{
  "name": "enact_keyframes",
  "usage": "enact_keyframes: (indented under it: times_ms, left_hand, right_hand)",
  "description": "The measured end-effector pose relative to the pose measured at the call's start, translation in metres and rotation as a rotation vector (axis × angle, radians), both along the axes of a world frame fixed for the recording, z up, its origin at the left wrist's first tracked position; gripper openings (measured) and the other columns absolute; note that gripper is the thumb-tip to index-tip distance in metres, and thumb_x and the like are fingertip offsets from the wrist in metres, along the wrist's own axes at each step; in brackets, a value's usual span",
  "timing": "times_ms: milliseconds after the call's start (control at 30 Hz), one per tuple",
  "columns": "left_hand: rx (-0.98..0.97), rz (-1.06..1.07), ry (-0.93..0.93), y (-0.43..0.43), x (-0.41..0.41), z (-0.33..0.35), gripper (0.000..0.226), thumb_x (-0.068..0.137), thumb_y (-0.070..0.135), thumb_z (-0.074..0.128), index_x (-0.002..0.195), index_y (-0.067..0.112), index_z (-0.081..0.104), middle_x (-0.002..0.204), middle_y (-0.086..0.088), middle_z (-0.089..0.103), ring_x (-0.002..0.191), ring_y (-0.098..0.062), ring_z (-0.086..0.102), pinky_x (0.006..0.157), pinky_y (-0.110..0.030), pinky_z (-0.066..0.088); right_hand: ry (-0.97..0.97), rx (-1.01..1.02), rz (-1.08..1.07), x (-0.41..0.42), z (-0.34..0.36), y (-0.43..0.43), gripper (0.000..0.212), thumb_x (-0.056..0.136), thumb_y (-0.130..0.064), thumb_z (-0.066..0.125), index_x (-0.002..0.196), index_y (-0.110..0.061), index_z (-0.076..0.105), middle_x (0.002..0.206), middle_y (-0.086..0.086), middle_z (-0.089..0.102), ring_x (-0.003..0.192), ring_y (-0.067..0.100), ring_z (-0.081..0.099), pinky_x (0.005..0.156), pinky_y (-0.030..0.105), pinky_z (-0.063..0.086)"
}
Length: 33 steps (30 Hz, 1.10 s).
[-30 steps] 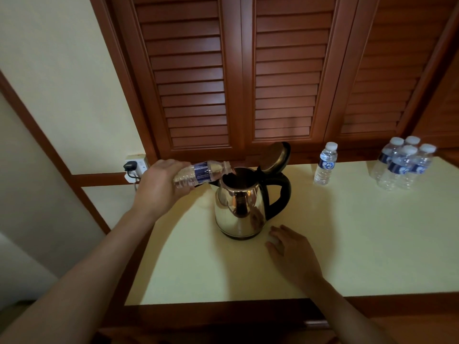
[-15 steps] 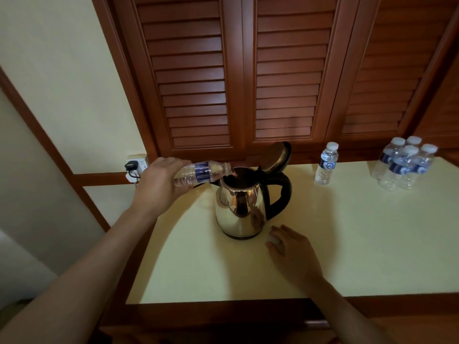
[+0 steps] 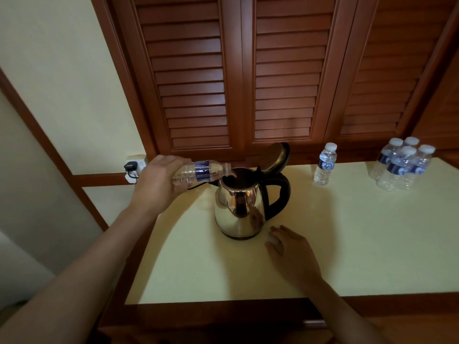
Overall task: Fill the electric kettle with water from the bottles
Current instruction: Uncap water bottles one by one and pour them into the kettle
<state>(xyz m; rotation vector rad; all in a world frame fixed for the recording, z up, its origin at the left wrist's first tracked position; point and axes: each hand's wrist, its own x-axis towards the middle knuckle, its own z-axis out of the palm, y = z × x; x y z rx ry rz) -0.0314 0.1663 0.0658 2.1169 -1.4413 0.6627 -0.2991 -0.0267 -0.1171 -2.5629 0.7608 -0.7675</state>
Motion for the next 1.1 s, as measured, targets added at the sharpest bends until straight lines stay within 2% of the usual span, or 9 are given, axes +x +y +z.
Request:
enact_keyframes:
  times_ms: [100,300,767,900,1000,1100]
  left_hand:
    - [0.004,0.012,-0.010,0.000,0.000,0.002,0.056,0.070,0.015,0.090,0.122,0.015,0.070,0.114,-0.004,0.072,0.104,-0.027,0.061,0.080,-0.029,0.040]
    - [0.014,0.010,-0.013,0.000,-0.001,0.004,0.056,0.071,0.017,0.090,0.123,0.014,0.069,0.115,-0.004,0.072,0.106,-0.027,0.061,0.083,-0.036,0.048]
    - [0.017,0.010,-0.023,-0.003,-0.006,0.011,0.058,0.072,0.014,0.089,0.127,0.014,0.068,0.120,-0.004,0.071,0.112,-0.027,0.058,0.085,-0.030,0.039]
    - [0.016,0.003,-0.028,-0.003,-0.007,0.012,0.058,0.071,0.012,0.089,0.126,0.012,0.069,0.119,-0.005,0.071,0.111,-0.028,0.058,0.085,-0.029,0.038]
    - [0.025,-0.001,-0.041,-0.004,-0.009,0.013,0.058,0.070,0.011,0.090,0.125,0.011,0.069,0.118,-0.006,0.071,0.111,-0.029,0.058,0.086,-0.033,0.042]
    - [0.034,-0.004,-0.053,-0.005,-0.009,0.016,0.057,0.070,0.010,0.090,0.124,0.011,0.070,0.118,-0.007,0.071,0.110,-0.030,0.059,0.085,-0.035,0.044]
  right_hand:
    - [-0.009,0.010,-0.009,0.000,0.001,0.001,0.041,0.089,-0.036,0.061,0.126,-0.019,0.065,0.127,-0.001,0.066,0.129,0.015,0.053,0.105,0.040,0.046]
    - [0.003,0.031,-0.006,-0.001,0.002,0.002,0.041,0.090,-0.036,0.060,0.127,-0.020,0.065,0.129,0.001,0.065,0.130,0.016,0.052,0.105,0.040,0.045]
    - [0.021,0.042,-0.002,-0.001,0.005,0.003,0.042,0.091,-0.035,0.061,0.129,-0.018,0.063,0.132,0.002,0.064,0.133,0.016,0.049,0.107,0.039,0.043]
    - [0.033,0.039,-0.005,-0.001,0.006,0.003,0.048,0.090,-0.042,0.052,0.129,-0.018,0.063,0.132,0.002,0.064,0.132,0.016,0.050,0.107,0.037,0.043]
    - [0.035,0.036,-0.008,0.000,0.004,0.003,0.046,0.091,-0.041,0.053,0.130,-0.018,0.063,0.133,0.001,0.063,0.133,0.015,0.049,0.108,0.038,0.042]
    - [0.049,0.025,-0.002,-0.001,0.003,0.002,0.051,0.089,-0.046,0.047,0.129,-0.019,0.063,0.132,0.000,0.063,0.132,0.015,0.049,0.106,0.039,0.043]
